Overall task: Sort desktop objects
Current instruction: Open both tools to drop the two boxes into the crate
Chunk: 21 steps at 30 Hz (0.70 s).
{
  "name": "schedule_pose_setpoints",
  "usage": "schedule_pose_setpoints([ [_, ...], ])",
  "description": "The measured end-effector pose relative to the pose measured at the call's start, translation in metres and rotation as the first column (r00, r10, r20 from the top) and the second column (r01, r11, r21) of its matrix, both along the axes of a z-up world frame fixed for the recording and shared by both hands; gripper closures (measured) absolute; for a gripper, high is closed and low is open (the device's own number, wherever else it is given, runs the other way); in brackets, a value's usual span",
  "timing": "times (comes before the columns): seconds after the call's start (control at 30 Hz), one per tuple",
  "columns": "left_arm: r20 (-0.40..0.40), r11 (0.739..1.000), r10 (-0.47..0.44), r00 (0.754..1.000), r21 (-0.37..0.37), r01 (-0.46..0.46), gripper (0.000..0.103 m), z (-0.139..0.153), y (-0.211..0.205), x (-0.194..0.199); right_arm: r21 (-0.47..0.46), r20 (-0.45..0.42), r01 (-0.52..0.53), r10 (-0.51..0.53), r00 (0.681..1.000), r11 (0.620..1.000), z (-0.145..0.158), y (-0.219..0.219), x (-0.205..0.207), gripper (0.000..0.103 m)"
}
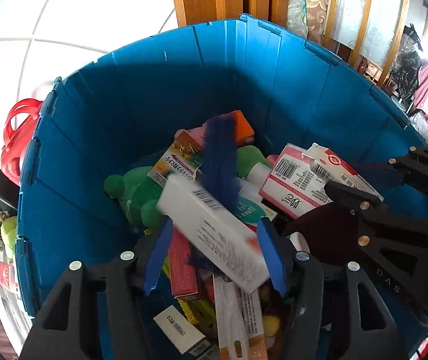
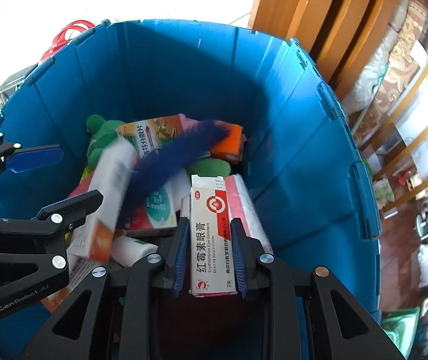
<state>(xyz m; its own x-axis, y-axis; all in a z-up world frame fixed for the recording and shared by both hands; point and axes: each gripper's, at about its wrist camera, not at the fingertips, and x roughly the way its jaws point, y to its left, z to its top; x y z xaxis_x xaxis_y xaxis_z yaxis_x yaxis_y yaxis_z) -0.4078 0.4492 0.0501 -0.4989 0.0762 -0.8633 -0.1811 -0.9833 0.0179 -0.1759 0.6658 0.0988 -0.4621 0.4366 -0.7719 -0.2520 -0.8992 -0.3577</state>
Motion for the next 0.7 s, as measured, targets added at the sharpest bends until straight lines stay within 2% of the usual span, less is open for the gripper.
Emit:
schedule_pose_setpoints([
  [0.13, 0.011, 1.000, -0.001, 1.000, -0.012, 0.001, 0.046, -0.001, 0.001, 0.000, -0.001, 0.017, 0.000, 0.000, 1.000, 1.000, -0.005, 0.001, -0.005, 0.074],
  [0.17, 0.013, 1.000, -0.001, 1.000, -0.014, 0.001, 0.046, 0.000, 0.000, 0.000, -0.003, 0.021, 0.001, -0.001, 1.000, 1.000, -0.005, 0.001, -0.006, 0.065],
  [0.2, 0.014, 1.000, 0.001, 1.000, -0.015, -0.001, 0.046, 0.000, -0.001, 0.000, -0.002, 0.021, 0.002, -0.002, 1.000, 1.000, -0.005, 0.001, -0.006, 0.053],
  [0.27, 0.009, 1.000, 0.007, 1.000, -0.013, -0.007, 0.046, 0.002, -0.004, 0.001, 0.014, 0.018, 0.011, -0.011, 1.000, 1.000, -0.003, 0.000, -0.005, 0.041],
  [0.37, 0.000, 1.000, 0.013, 1.000, -0.006, -0.013, 0.046, 0.008, -0.009, 0.006, 0.015, 0.007, 0.009, -0.009, 1.000, 1.000, 0.001, -0.002, -0.001, 0.036],
  [0.47, -0.019, 1.000, 0.018, 1.000, -0.004, -0.018, 0.046, 0.015, -0.015, 0.014, 0.032, -0.013, 0.006, -0.006, 1.000, 0.999, 0.009, -0.009, 0.004, 0.025],
  [0.53, -0.033, 1.000, 0.023, 0.999, 0.003, -0.023, 0.046, 0.021, -0.021, 0.020, 0.044, -0.030, 0.002, -0.001, 1.000, 0.999, 0.016, -0.017, 0.008, 0.022],
  [0.7, -0.093, 0.997, 0.071, 0.993, 0.028, -0.069, 0.045, 0.040, -0.052, 0.045, 0.036, -0.098, -0.029, 0.033, 0.995, 0.999, 0.040, -0.044, 0.016, 0.011],
])
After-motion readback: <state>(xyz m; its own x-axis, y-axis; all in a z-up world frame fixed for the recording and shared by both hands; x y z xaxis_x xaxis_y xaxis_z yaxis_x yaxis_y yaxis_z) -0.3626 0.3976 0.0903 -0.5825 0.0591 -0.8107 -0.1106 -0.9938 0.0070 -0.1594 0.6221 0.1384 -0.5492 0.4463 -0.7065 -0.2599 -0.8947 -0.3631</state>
